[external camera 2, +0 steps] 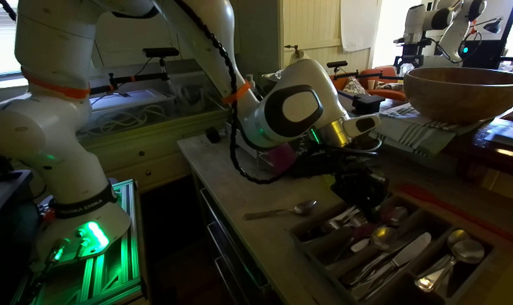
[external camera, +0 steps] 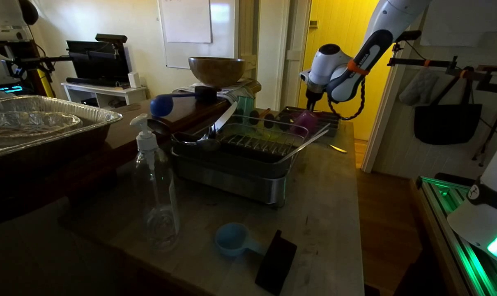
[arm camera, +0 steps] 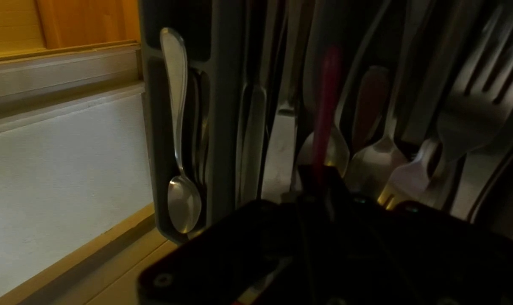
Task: Remove one silver spoon from the dish rack and place the spoon from the yellow plate on the cutlery holder.
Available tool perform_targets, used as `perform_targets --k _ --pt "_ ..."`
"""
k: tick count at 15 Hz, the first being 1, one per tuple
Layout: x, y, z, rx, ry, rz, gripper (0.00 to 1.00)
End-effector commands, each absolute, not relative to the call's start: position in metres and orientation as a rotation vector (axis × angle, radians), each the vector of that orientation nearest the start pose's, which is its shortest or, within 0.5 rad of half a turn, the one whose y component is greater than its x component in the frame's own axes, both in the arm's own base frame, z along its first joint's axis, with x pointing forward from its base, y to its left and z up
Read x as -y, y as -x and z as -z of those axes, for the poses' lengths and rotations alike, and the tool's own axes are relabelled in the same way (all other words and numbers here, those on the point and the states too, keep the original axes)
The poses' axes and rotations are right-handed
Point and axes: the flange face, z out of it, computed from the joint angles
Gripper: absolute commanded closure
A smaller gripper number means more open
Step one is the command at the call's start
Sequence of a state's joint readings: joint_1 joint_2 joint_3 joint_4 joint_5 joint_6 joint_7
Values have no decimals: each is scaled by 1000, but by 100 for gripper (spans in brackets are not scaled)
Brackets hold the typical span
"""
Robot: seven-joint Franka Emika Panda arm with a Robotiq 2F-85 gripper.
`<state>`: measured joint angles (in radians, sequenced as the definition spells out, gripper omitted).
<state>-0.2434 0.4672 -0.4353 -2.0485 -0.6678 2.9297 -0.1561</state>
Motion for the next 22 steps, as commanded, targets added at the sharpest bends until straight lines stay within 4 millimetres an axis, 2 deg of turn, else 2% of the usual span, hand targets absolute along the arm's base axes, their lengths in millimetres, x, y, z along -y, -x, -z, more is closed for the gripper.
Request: perform_targets --k 1,11,20,21,22 --pt "346 -516 -249 -237 -2546 -228 98" --pt "340 -519 -237 -204 -2549 -217 98" --pt "345 -518 -232 -159 -2546 -218 98" --pt "345 -518 -232 -158 -2546 -220 96" --pt "344 -518 -232 -156 -2546 -222 67"
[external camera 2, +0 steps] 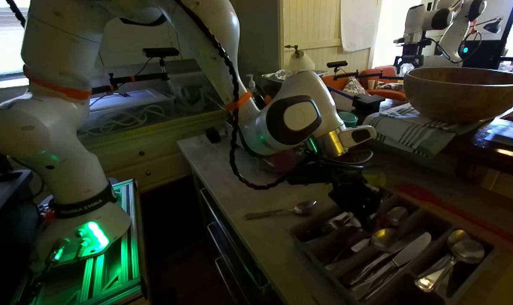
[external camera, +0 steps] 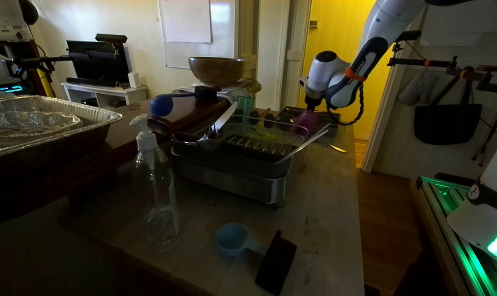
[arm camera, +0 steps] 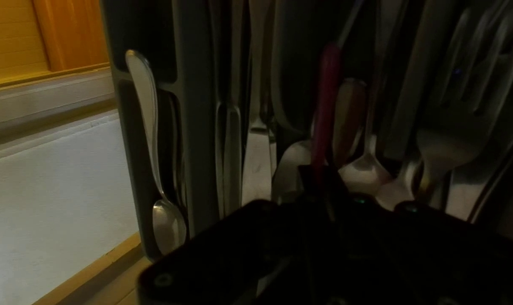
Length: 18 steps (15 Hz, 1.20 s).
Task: Remove one silver spoon from the dish rack and place the spoon from the yellow plate on the cutlery holder.
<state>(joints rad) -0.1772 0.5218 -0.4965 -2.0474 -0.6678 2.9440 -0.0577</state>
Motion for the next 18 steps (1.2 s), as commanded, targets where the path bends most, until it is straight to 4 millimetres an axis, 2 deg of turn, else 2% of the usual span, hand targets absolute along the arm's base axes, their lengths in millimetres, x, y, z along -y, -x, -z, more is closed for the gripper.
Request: perform_targets --k 1,3,9,11,18 --pt "343 -519 -233 -146 -2548 -227 68" --pt "342 -521 -238 -124 -2553 -252 58" --pt "340 -527 -255 -104 -2539 -339 12" --pt "339 -528 -262 -86 -2547 -369 0" --pt "337 -529 -284 79 -2595 -452 0"
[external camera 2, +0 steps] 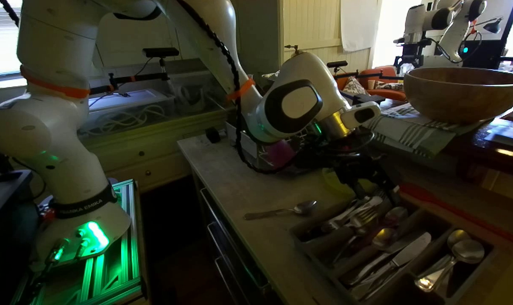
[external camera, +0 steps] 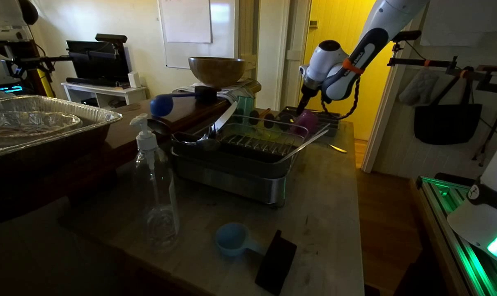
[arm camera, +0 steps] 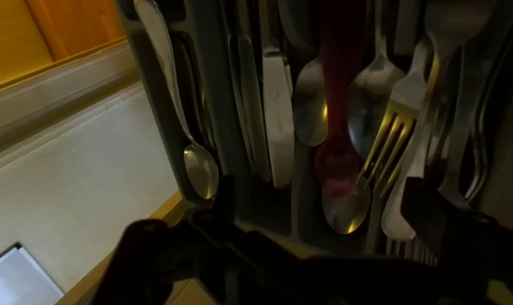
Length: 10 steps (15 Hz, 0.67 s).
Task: Remove one silver spoon from the dish rack and place the spoon from the yellow plate on the cutlery holder.
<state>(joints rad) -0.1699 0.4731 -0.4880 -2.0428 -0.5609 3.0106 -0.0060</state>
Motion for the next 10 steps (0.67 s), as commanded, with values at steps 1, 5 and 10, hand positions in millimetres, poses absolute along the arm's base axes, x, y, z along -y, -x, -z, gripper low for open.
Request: perform_targets --k 1,5,10 --pt "338 -530 -287 106 -2597 -463 0" --pt "339 -531 -296 186 -2614 -493 0" --pt "337 -530 -312 274 -2642 -539 0"
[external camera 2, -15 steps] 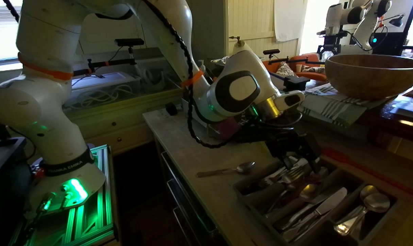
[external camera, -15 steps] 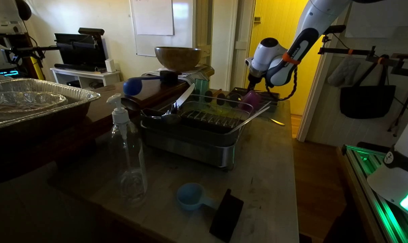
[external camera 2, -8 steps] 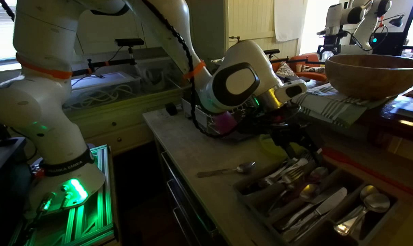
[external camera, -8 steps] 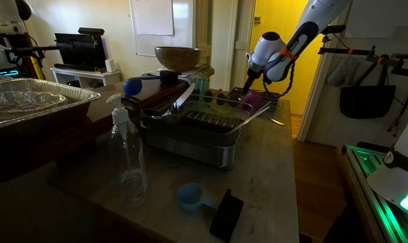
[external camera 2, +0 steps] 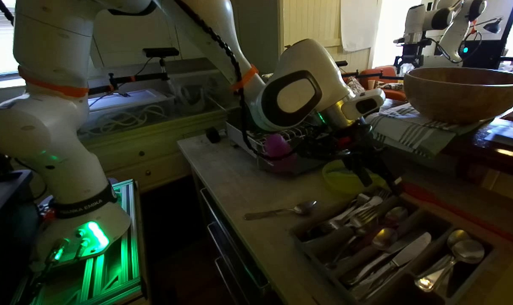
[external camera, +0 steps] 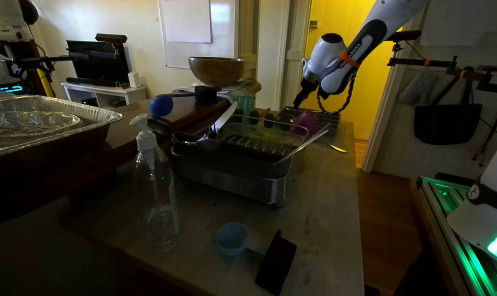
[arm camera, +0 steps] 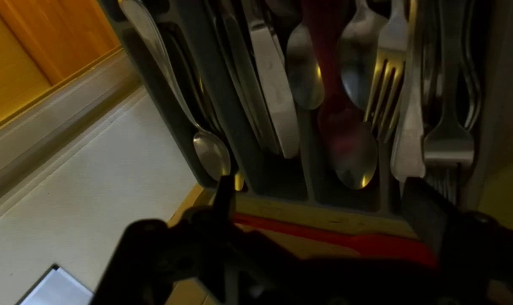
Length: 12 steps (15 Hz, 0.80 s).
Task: Remove one silver spoon from the dish rack and place the spoon from the yellow plate on the cutlery holder.
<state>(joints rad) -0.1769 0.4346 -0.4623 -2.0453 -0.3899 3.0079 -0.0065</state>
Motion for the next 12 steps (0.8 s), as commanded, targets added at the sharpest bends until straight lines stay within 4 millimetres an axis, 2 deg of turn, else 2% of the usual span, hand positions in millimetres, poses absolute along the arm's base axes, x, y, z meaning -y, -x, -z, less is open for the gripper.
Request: perform_targets --k 1,12 --pt "336 -530 -315 -387 3468 723 0" --pt "322 -524 -353 -661 3219 759 0"
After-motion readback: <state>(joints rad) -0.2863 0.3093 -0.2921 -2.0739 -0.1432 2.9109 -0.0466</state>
